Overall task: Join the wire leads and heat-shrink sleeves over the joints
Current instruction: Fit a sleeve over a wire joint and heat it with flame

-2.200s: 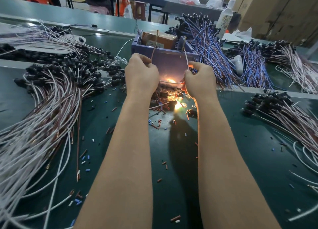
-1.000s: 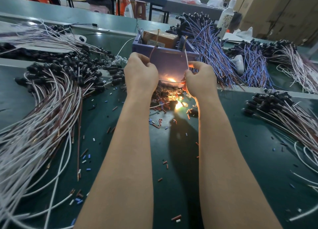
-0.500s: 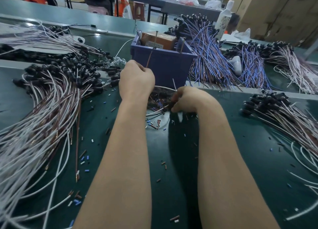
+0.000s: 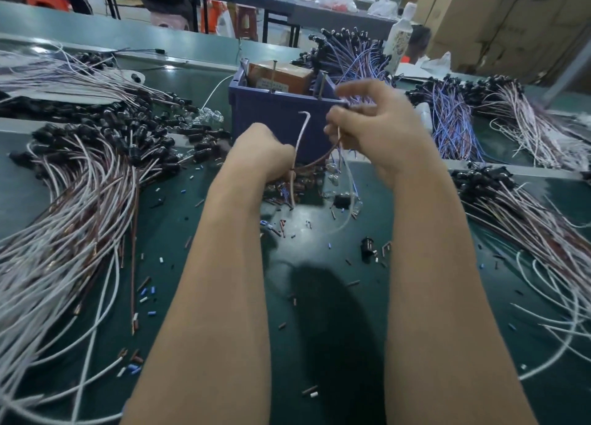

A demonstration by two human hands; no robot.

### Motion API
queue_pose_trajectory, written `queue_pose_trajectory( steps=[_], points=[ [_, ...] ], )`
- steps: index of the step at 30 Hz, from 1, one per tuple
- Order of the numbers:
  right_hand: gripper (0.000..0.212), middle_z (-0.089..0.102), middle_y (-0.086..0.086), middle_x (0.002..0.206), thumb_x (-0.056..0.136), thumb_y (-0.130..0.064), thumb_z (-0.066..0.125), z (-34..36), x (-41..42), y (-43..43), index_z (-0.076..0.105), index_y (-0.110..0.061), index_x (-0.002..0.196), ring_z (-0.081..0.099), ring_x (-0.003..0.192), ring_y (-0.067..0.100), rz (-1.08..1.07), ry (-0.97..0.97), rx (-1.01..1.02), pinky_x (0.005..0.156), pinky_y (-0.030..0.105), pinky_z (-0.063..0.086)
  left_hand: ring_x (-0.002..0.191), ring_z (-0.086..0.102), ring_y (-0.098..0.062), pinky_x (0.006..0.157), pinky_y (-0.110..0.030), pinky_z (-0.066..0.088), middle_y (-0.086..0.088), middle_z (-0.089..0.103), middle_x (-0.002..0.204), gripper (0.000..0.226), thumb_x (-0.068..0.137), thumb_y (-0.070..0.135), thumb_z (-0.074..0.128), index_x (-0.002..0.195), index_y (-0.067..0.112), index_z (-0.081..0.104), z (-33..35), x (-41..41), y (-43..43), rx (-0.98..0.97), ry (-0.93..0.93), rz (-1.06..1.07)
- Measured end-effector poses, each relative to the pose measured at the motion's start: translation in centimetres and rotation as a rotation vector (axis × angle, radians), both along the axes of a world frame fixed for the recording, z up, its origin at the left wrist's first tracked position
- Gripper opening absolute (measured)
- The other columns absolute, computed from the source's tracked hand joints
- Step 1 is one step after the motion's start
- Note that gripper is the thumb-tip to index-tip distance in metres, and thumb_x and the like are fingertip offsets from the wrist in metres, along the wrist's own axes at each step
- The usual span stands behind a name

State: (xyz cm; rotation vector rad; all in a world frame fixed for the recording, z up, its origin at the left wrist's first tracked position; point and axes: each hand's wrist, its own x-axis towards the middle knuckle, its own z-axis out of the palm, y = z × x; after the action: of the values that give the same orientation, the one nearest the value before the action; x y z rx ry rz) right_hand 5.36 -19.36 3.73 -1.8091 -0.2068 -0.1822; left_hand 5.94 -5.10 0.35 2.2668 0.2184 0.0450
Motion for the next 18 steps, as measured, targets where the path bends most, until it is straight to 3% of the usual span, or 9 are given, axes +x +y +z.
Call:
queue_pose_trajectory(
  steps=[2, 4, 5, 7, 9, 11, 13, 15, 18],
  points=[
    [0.023, 0.066, 0.005, 0.082, 0.090, -0.005, 0.061, 0.5, -0.5, -0.3, 0.050, -0.015, 0.108, 0.062, 0.057, 0.003, -0.136, -0.104, 0.103, 0.063, 0.018, 0.055, 0.096, 0.058, -0.030, 0.079, -0.032, 0.045, -0.015, 0.061, 0.112, 0.029, 0.089, 0.010, 0.045, 0.111, 0.003, 0.063, 0.7, -0.2, -1.2, 0.034, -0.098, 0.074],
    [0.022, 0.066, 0.002, 0.082, 0.089, -0.010, 0.065, 0.7, -0.7, -0.7, 0.051, -0.013, 0.105, 0.061, 0.056, 0.004, -0.269, -0.184, 0.138, 0.060, 0.017, 0.053, 0.119, 0.047, -0.027, 0.100, -0.030, 0.040, -0.014, 0.042, 0.139, 0.037, 0.092, 0.005, 0.041, 0.127, 0.006, 0.052, 1.6, -0.7, -2.3, 0.058, -0.362, 0.259],
    [0.020, 0.066, 0.002, 0.084, 0.088, -0.012, 0.066, 0.8, -0.7, -0.9, 0.052, -0.012, 0.102, 0.062, 0.060, 0.007, -0.325, -0.215, 0.122, 0.060, 0.018, 0.052, 0.123, 0.043, -0.024, 0.101, -0.022, 0.035, -0.012, 0.038, 0.142, 0.038, 0.093, 0.004, 0.040, 0.130, 0.007, 0.048, 2.2, -1.3, -2.8, 0.049, -0.542, 0.300],
    [0.019, 0.066, 0.004, 0.091, 0.086, -0.014, 0.069, 1.1, -0.7, -1.2, 0.055, -0.012, 0.098, 0.065, 0.074, 0.017, -0.398, -0.264, 0.110, 0.067, 0.023, 0.054, 0.113, 0.047, -0.014, 0.088, -0.006, 0.034, -0.008, 0.048, 0.131, 0.032, 0.098, 0.010, 0.039, 0.128, 0.007, 0.050, 3.4, -1.9, -3.7, -0.011, -0.711, 0.114],
    [0.020, 0.066, 0.007, 0.091, 0.084, -0.012, 0.070, 1.8, -0.9, -1.5, 0.055, -0.010, 0.096, 0.066, 0.075, 0.017, -0.409, -0.305, 0.230, 0.068, 0.026, 0.056, 0.093, 0.058, -0.013, 0.071, -0.004, 0.041, -0.007, 0.062, 0.110, 0.030, 0.101, 0.021, 0.039, 0.119, 0.005, 0.058, 4.3, -2.3, -4.9, -0.063, -0.574, -0.269],
    [0.019, 0.064, 0.008, 0.083, 0.083, -0.005, 0.070, 2.8, -1.2, -2.1, 0.053, -0.008, 0.091, 0.063, 0.061, 0.010, -0.367, -0.354, 0.410, 0.059, 0.022, 0.053, 0.092, 0.064, -0.026, 0.077, -0.024, 0.048, -0.014, 0.069, 0.101, 0.032, 0.101, 0.020, 0.040, 0.107, 0.000, 0.063, 5.2, -3.0, -6.2, -0.004, -0.400, -0.526],
    [0.021, 0.065, 0.008, 0.082, 0.083, -0.005, 0.071, 3.5, -1.5, -3.1, 0.051, -0.011, 0.086, 0.064, 0.062, 0.012, -0.346, -0.364, 0.492, 0.061, 0.023, 0.053, 0.083, 0.066, -0.025, 0.073, -0.027, 0.052, -0.017, 0.070, 0.095, 0.029, 0.099, 0.012, 0.040, 0.098, -0.004, 0.064, 5.9, -3.3, -7.5, -0.033, -0.421, -0.615],
    [0.020, 0.069, 0.007, 0.088, 0.084, -0.017, 0.071, 3.9, -2.0, -4.4, 0.053, -0.013, 0.089, 0.068, 0.077, 0.018, -0.342, -0.305, 0.451, 0.075, 0.032, 0.057, 0.073, 0.062, -0.022, 0.069, -0.026, 0.051, -0.017, 0.069, 0.088, 0.028, 0.099, 0.008, 0.038, 0.091, -0.003, 0.063, 6.7, -3.5, -9.0, -0.119, -0.456, -0.610],
    [0.026, 0.070, 0.000, 0.083, 0.095, -0.041, 0.053, 3.7, -3.5, -6.9, 0.058, -0.015, 0.092, 0.069, 0.077, 0.013, -0.258, -0.149, 0.360, 0.071, 0.034, 0.057, 0.075, 0.059, -0.021, 0.080, -0.037, 0.053, -0.011, 0.063, 0.082, 0.031, 0.102, 0.016, 0.038, 0.093, -0.001, 0.062, 7.7, -3.8, -11.9, -0.332, -0.412, -0.558]
  ],
)
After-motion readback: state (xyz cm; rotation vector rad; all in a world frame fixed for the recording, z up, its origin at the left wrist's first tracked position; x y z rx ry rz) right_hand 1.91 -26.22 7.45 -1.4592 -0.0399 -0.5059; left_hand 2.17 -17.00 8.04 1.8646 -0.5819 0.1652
